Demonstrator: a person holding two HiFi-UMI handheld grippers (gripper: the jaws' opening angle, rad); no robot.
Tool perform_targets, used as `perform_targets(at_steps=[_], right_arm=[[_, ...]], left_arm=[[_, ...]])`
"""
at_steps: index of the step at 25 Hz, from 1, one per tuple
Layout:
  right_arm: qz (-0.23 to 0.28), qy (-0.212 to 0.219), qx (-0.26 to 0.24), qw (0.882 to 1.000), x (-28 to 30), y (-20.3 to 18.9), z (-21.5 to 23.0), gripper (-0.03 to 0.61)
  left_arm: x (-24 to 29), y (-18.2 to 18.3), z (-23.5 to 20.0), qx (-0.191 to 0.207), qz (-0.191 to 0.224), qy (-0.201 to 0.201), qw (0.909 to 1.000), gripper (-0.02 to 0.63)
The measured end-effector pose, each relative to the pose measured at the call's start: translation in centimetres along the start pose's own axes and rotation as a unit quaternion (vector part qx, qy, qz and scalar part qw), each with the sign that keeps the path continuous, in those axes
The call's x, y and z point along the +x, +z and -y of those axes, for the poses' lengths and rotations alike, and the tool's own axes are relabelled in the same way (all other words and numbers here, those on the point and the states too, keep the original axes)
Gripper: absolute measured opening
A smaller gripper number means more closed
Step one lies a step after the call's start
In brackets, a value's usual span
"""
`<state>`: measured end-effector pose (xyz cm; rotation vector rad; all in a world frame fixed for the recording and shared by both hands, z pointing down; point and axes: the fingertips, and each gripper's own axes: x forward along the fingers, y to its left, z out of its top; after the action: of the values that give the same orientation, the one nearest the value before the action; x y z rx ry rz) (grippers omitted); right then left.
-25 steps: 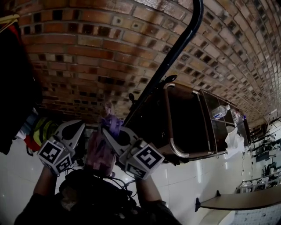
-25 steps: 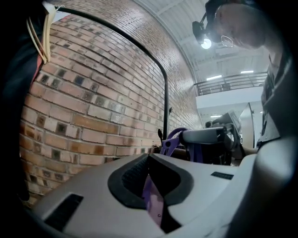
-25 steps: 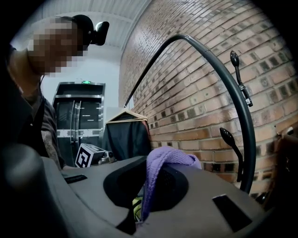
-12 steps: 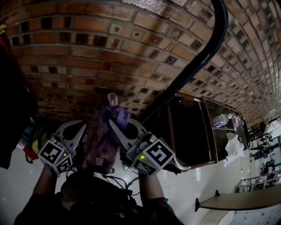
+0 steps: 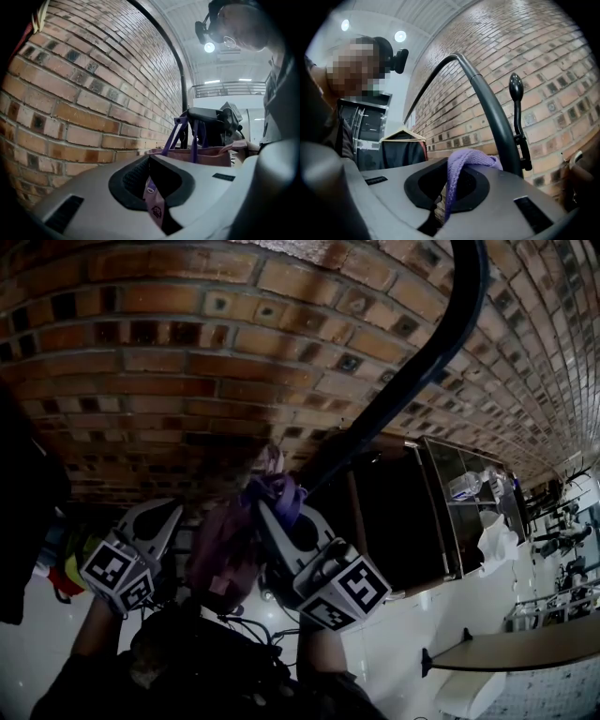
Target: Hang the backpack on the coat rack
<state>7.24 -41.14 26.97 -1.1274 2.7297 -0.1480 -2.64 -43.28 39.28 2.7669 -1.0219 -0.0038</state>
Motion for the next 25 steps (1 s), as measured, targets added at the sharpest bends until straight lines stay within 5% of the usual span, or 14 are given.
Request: perform_targets(at_steps=[13, 25], right_arm=[[-0.021, -0.062, 0.05, 0.997, -3.2, -5.4, 1.6, 0.028], [-0.038, -0.062, 0.049, 0.996, -5.1, -8.8, 2.0, 0.028]], left_arm=[[-0.1, -1.5, 1.3, -0.005, -0.019, -0.012, 0.9997, 0.014], [-0.6, -2.8, 3.2, -0.01, -0.023, -0.015, 0.9996, 0.014]])
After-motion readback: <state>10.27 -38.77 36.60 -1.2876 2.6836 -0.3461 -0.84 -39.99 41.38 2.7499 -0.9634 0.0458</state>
